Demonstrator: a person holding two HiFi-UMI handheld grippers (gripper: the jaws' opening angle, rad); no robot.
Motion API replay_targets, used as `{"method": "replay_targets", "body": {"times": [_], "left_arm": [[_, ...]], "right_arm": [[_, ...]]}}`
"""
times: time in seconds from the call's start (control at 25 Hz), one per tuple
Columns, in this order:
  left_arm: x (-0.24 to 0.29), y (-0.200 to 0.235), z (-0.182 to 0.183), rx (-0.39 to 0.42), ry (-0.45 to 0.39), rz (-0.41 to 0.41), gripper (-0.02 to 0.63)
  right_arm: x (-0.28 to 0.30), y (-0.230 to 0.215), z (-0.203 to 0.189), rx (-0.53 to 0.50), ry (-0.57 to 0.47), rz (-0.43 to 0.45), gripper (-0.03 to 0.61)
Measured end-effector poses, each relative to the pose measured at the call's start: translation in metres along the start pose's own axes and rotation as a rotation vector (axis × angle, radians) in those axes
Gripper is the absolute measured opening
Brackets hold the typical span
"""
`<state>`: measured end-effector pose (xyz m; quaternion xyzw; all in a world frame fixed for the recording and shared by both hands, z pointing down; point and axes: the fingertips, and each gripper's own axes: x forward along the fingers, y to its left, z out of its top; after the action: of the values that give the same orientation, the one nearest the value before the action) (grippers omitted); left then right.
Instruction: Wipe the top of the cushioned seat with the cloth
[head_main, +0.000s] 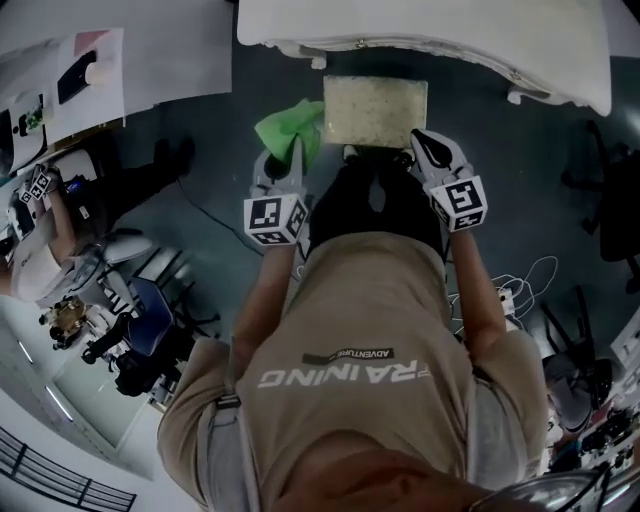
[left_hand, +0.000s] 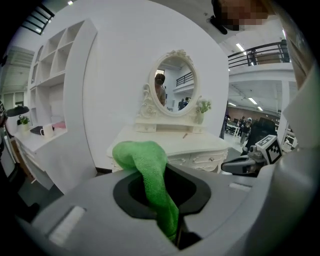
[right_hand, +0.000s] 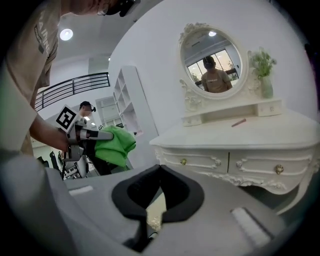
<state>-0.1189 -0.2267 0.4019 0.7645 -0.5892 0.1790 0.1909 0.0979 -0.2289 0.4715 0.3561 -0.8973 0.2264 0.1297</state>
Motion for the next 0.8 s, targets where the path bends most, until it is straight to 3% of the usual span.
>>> {"method": "replay_targets", "body": {"times": [0.12, 0.24, 0.48, 0.8], "left_arm": [[0.023, 0.021, -0.028, -0.020, 0.044, 0.019, 0.048], [0.058, 0.045, -0.061, -0.071, 0.068, 0.020, 0.048], [0.146, 0.089, -0.160, -0.141, 0.147, 0.004, 0.048], [0.236, 0.129, -0.263, -0.103, 0.230, -0.006, 0.048]], "right_arm": [[0.018, -0.001, -0.022, 0.030, 0.038, 0.004, 0.002], [0.045, 0.002, -0.049, -0.025, 0.099, 0.006, 0.002], [0.111, -0.006, -0.121, -0.089, 0.172, -0.022, 0.002], [0.170, -0.022, -0.187, -0.066, 0.194, -0.055, 0.002]]}}
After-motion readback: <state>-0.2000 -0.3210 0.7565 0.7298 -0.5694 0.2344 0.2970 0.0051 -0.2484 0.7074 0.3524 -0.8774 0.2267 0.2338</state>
